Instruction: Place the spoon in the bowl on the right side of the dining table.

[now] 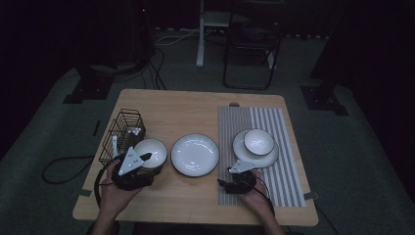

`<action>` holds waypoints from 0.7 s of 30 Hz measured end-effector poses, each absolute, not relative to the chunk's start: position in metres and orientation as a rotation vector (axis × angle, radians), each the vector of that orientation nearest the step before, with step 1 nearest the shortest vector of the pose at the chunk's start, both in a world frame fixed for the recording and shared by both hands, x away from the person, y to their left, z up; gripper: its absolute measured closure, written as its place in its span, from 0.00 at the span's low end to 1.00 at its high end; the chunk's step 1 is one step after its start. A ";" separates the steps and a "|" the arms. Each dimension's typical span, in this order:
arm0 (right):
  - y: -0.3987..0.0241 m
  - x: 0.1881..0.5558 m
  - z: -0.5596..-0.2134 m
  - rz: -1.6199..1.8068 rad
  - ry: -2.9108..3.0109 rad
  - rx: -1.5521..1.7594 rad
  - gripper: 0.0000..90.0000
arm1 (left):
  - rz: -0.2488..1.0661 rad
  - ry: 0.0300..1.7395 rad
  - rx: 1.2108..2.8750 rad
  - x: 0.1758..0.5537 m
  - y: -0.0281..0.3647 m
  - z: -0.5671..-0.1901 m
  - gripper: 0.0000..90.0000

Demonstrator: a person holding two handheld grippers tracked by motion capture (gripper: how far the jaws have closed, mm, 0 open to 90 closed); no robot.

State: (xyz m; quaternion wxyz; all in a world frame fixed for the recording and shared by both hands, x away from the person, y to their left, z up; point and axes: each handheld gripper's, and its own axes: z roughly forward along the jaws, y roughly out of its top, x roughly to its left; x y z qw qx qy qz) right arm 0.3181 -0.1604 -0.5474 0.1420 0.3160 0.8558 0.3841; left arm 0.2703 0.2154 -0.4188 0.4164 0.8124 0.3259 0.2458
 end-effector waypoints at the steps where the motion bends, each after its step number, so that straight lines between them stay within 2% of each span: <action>1: -0.160 0.318 -0.547 1.109 2.470 0.912 0.41 | 0.624 0.822 2.039 0.271 0.217 -0.417 0.47; 10: -0.160 0.318 -0.547 1.108 2.470 0.914 0.41 | 0.713 0.875 2.017 0.271 0.238 -0.406 0.47; 21: -0.160 0.318 -0.547 1.108 2.470 0.913 0.41 | 0.760 0.925 2.016 0.268 0.259 -0.404 0.47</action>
